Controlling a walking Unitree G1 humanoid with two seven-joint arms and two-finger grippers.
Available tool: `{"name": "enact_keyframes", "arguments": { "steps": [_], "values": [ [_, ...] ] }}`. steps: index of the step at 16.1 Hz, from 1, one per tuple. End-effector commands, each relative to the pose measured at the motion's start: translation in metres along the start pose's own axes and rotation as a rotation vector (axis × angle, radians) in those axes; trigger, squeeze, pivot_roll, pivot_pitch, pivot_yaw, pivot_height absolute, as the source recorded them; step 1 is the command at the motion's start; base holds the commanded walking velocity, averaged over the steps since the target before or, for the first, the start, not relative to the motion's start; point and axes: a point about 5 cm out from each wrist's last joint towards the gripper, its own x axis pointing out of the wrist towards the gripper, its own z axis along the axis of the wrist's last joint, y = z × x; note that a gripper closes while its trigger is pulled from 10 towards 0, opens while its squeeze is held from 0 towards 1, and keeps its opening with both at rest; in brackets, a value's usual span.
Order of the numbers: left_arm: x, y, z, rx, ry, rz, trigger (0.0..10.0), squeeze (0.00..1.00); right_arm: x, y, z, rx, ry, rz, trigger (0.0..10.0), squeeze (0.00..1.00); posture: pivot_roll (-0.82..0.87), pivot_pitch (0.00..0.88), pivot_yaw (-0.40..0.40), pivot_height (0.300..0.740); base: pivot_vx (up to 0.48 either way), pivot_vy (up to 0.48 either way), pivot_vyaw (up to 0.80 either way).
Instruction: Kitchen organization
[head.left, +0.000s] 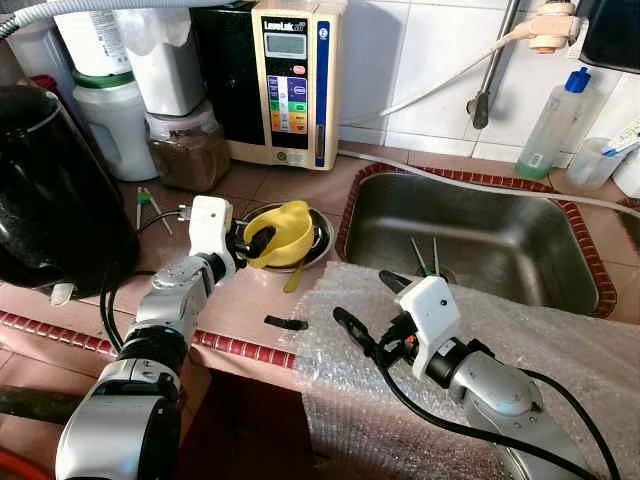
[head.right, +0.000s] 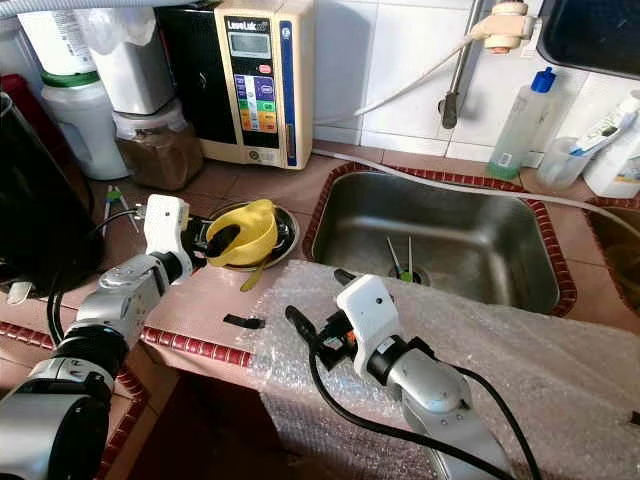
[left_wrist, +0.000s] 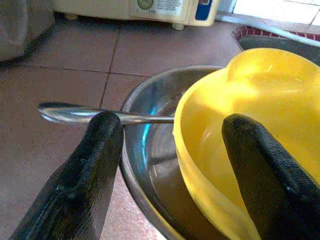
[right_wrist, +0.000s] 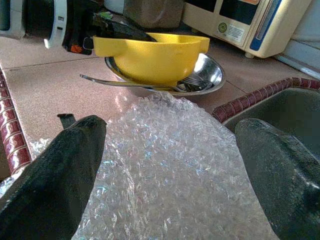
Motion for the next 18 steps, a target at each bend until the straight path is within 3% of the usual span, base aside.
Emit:
{"name": "enact_keyframes", "arguments": {
  "steps": [1, 2, 4, 7, 9, 10, 11, 13, 15, 18],
  "values": [
    [0.001, 0.004, 0.02, 0.037, -0.053, 0.013, 0.0, 0.0, 0.0, -0.003, 0.002, -0.014, -0.003, -0.002, 10.0, 1.0, 0.03, 0.0, 0.046, 0.74, 0.0, 0.0, 0.0],
    [-0.001, 0.003, 0.035, 0.064, -0.152, 0.002, 0.0, 0.0, 0.0, -0.005, 0.001, -0.015, -0.001, -0.007, 10.0, 0.99, 0.03, 0.0, 0.046, 0.74, 0.0, 0.0, 0.0],
    [-0.003, -0.001, 0.043, 0.068, -0.222, -0.03, 0.0, 0.0, 0.0, -0.005, 0.001, -0.016, 0.0, -0.008, 10.0, 0.99, 0.03, 0.0, 0.045, 0.74, 0.0, 0.0, 0.0],
    [-0.008, -0.008, 0.052, 0.145, -0.342, -0.064, 0.0, 0.0, 0.001, -0.005, 0.001, -0.026, 0.0, -0.005, 10.0, 0.98, 0.03, 0.0, 0.044, 0.74, 0.0, 0.0, 0.0],
    [-0.012, -0.013, 0.059, 0.205, -0.419, -0.082, 0.0, 0.0, 0.001, -0.008, 0.002, -0.029, -0.005, -0.023, 10.0, 0.98, 0.03, 0.0, 0.042, 0.74, 0.0, 0.0, 0.0],
    [-0.017, -0.028, 0.069, 0.304, -0.512, -0.15, 0.0, 0.0, 0.0, -0.022, 0.008, 0.0, -0.054, -0.12, 10.0, 0.97, 0.03, 0.0, 0.04, 0.74, 0.0, 0.0, 0.0],
    [-0.017, -0.028, 0.069, 0.304, -0.512, -0.15, 0.0, 0.0, 0.0, -0.022, 0.008, 0.0, -0.054, -0.12, 10.0, 0.97, 0.03, 0.0, 0.04, 0.74, 0.0, 0.0, 0.0],
    [-0.02, -0.046, 0.074, 0.443, -0.587, -0.208, 0.0, 0.0, 0.001, -0.04, 0.02, 0.061, -0.127, -0.243, 10.0, 0.0, 0.03, 0.0, 0.038, 0.74, 0.0, 0.0, 0.0],
    [-0.025, -0.068, 0.069, 0.599, -0.654, -0.298, 0.0, 0.0, 0.004, -0.046, 0.028, 0.162, -0.184, -0.279, 10.0, 0.0, 0.03, 0.0, 0.037, 0.74, 0.0, 0.0, 0.0],
    [-0.026, -0.078, 0.065, 0.66, -0.667, -0.333, 0.0, 0.0, 0.007, -0.046, 0.034, 0.239, -0.222, -0.279, 10.0, 0.0, 0.03, 0.0, 0.039, 0.74, 0.0, 0.0, 0.0]
  ]
}}
